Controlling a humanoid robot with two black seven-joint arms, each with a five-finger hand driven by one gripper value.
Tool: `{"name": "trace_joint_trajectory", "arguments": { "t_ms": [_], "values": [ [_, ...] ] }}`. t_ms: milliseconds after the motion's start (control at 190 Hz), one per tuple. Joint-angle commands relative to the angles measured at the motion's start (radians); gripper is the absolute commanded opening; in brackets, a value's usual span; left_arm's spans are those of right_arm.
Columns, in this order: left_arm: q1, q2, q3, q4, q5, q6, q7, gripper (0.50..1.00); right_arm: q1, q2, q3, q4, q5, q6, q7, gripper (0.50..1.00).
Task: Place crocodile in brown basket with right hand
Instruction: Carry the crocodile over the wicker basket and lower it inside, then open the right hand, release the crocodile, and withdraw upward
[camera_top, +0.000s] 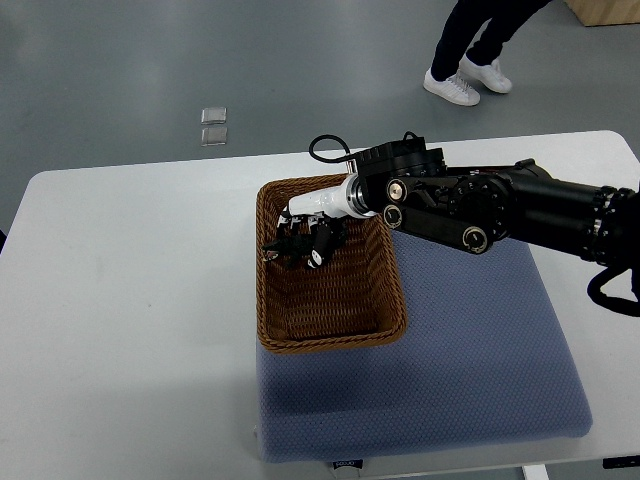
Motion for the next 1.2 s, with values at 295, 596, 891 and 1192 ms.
{"name": "trace_joint_trajectory", "arguments": {
  "t_ms": [295,596,891,1192],
  "values": [
    [0.0,0.0,-0.002,0.0,0.0,0.001,0.0,1.0,-0.024,-0.016,0.008,-0.012,-0.001,0.009,0.0,0.887],
    [0.0,0.0,-0.002,0.0,0.0,0.001,0.0,1.0,0.028,-0.088,0.059,0.004,0.016,0.079,0.0,0.928],
    [0.0,0.0,-0.002,0.0,0.0,0.001,0.0,1.0,-0.012,-0.257,0.446,0.028,0.025,0.084,0.035,0.928],
    [0.0,0.0,0.0,0.0,0.0,0.001,0.0,1.0,-0.328,-0.272,0.998,0.025,0.208,0.066,0.047,0.928]
  ]
}}
